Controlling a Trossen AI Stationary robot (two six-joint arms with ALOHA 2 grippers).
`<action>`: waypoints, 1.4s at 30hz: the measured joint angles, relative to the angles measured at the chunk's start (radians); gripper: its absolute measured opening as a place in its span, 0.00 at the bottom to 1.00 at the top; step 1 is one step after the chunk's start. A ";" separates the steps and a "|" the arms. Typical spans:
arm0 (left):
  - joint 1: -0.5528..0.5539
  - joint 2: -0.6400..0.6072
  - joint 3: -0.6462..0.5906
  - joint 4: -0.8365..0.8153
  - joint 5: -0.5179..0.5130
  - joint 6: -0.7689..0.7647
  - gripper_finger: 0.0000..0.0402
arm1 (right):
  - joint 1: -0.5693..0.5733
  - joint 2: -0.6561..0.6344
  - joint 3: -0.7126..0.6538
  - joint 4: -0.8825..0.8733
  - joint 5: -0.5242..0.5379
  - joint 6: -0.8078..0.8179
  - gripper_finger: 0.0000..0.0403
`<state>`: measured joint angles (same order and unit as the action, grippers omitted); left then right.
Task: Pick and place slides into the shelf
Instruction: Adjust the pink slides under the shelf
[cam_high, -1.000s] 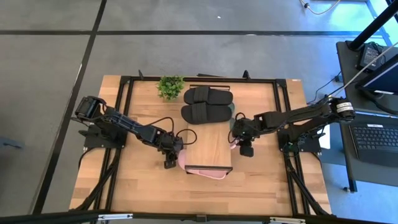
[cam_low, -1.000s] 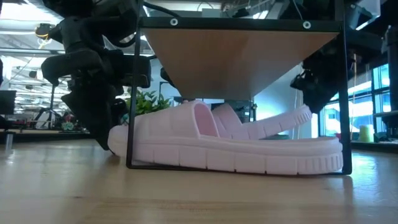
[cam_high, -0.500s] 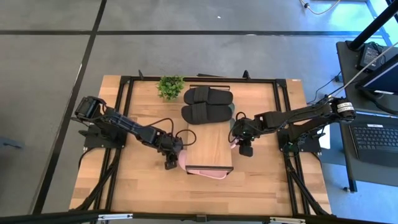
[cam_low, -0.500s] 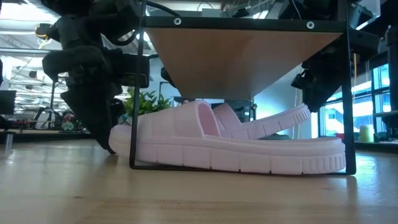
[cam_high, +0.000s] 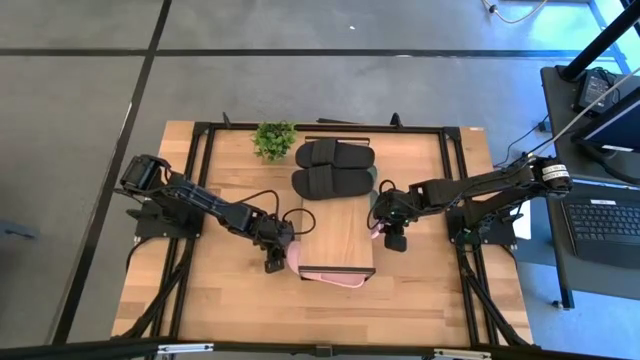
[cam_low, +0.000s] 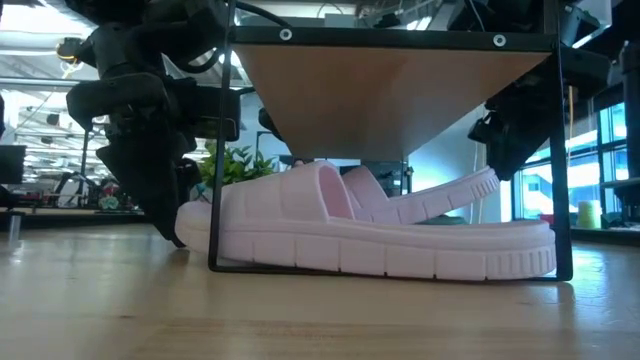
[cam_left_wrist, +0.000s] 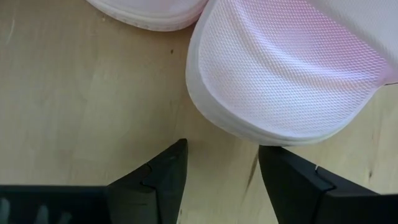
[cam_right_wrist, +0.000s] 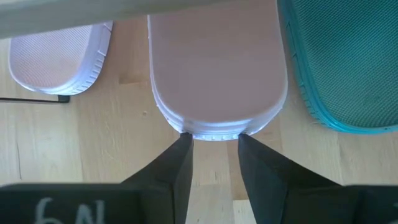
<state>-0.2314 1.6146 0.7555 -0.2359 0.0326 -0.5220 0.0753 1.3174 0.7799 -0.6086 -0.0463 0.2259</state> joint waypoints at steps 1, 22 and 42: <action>0.000 0.000 0.000 0.000 0.000 0.000 0.47 | 0.000 0.000 0.000 0.000 0.000 -0.001 0.32; 0.000 0.000 0.000 -0.002 0.000 0.001 0.47 | 0.000 0.001 0.000 -0.020 0.004 -0.002 0.32; -0.001 -0.002 0.000 -0.019 0.064 0.008 0.47 | 0.111 -0.112 0.094 -0.320 -0.207 0.323 0.32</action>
<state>-0.2321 1.6131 0.7555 -0.2553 0.0969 -0.5139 0.1868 1.2054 0.8734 -0.9291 -0.2536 0.5490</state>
